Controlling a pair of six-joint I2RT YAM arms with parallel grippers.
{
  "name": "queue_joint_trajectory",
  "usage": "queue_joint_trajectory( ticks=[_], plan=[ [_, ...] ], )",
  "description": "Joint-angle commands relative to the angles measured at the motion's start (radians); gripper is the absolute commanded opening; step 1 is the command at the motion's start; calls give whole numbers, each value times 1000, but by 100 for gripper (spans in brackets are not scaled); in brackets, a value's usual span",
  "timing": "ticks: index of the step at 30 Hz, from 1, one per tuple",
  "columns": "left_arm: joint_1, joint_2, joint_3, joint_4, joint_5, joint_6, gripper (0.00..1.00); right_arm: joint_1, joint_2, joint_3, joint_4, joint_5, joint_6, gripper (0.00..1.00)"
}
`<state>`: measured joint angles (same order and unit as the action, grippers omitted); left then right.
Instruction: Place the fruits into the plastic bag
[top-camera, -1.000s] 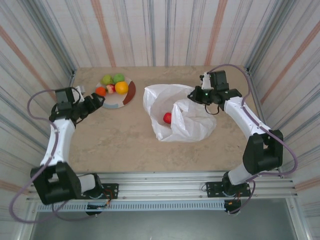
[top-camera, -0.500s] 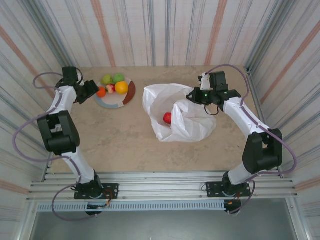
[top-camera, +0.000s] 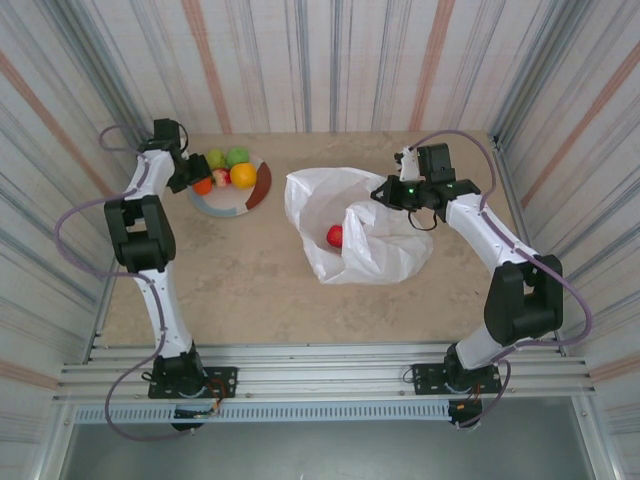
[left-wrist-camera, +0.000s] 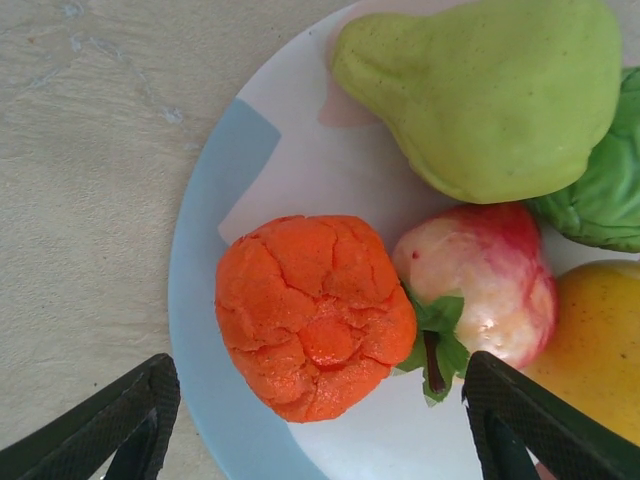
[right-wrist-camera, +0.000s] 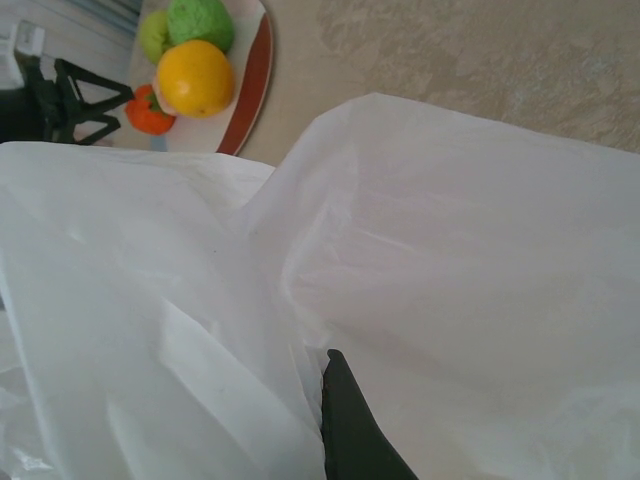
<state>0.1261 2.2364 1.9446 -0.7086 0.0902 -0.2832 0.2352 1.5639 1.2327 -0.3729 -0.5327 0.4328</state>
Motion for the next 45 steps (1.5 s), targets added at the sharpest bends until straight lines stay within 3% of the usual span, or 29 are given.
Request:
queue_joint_trajectory(
  ticks=[1, 24, 37, 45],
  plan=[
    [-5, 27, 48, -53, -47, 41, 78, -8, 21, -5, -4, -18, -26, 0],
    [-16, 122, 112, -55, -35, 58, 77, -8, 33, -12, -14, -23, -31, 0],
    [-19, 130, 137, -79, -58, 83, 66, -8, 47, -9, -14, -27, -30, 0],
    [-18, 19, 81, -77, -96, 81, 59, -7, 48, -10, -11, -30, -28, 0]
  ],
)
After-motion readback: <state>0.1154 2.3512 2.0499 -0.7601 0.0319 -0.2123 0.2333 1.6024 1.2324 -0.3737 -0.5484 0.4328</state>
